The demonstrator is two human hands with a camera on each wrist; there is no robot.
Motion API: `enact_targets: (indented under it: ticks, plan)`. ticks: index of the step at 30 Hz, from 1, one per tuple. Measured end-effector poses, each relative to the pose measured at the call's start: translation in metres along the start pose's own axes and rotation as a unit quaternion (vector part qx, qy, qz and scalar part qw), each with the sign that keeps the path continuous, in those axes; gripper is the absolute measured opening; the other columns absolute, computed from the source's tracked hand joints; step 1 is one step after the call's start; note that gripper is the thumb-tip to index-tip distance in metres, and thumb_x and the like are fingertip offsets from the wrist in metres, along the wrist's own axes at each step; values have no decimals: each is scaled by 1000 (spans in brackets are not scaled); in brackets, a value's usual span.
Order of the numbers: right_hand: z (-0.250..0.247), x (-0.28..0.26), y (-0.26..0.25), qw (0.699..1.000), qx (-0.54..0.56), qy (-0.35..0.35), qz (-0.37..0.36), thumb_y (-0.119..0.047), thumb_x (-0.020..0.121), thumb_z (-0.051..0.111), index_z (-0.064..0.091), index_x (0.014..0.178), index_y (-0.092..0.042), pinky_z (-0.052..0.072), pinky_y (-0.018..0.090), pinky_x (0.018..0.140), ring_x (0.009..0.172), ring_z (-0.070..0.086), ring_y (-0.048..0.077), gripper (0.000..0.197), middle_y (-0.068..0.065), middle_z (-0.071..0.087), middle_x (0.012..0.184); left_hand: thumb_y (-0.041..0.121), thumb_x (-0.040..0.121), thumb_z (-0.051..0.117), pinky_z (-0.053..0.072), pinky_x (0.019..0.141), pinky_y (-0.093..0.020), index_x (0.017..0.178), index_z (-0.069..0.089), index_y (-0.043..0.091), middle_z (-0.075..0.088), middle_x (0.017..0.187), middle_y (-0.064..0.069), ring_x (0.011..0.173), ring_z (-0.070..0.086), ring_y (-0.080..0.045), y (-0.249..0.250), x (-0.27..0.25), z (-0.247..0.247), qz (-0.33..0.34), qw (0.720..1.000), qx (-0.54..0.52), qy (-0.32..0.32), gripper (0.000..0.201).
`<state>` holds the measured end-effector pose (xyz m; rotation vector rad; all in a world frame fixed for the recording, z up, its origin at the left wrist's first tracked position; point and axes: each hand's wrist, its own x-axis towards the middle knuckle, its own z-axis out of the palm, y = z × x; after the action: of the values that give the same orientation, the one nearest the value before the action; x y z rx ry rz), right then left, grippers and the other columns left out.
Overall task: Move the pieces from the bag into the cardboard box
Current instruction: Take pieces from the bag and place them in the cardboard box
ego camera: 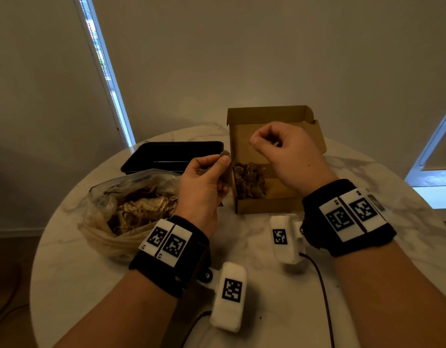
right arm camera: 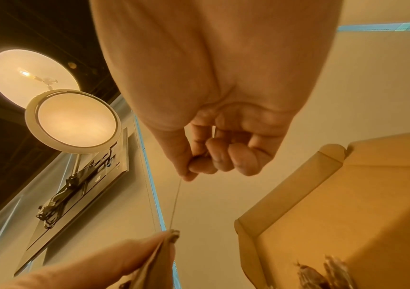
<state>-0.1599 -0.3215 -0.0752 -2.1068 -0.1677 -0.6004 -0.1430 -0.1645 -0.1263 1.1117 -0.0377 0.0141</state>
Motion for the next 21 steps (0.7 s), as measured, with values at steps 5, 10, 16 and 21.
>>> enact_targets:
  ticks: [5, 10, 16, 21]
  plan:
    - [3, 1, -2, 998, 12, 15, -55, -26, 99, 63, 68, 95, -25, 40, 5, 70, 78, 55, -8, 7, -14, 66, 88, 13, 93, 70, 44, 52, -19, 103, 70, 13, 71, 92, -5, 70, 55, -12, -1, -3, 1, -25, 998, 24, -56, 10]
    - [0, 4, 4, 999, 3, 41, -28, -25, 98, 65, 69, 91, -27, 39, 2, 67, 78, 56, -11, 8, -15, 66, 86, 10, 96, 65, 44, 52, -17, 108, 69, 11, 70, 81, 2, 62, 53, -5, 2, -11, 8, -28, 987, 31, -156, 13]
    - [-1, 3, 4, 1000, -2, -14, 10, -25, 97, 66, 72, 91, -26, 40, 11, 69, 81, 58, -5, 8, -14, 67, 86, 6, 96, 62, 43, 51, -17, 107, 65, 14, 64, 71, 9, 50, 41, -3, 5, -14, 10, -21, 977, 8, -210, 13]
    - [-1, 1, 3, 999, -6, -33, 28, -24, 98, 64, 70, 88, -30, 43, 18, 72, 86, 60, 0, 13, -14, 67, 88, 6, 96, 61, 45, 52, -17, 127, 61, 16, 68, 77, 11, 51, 52, -1, 6, -13, 9, -2, 978, -4, -210, 33]
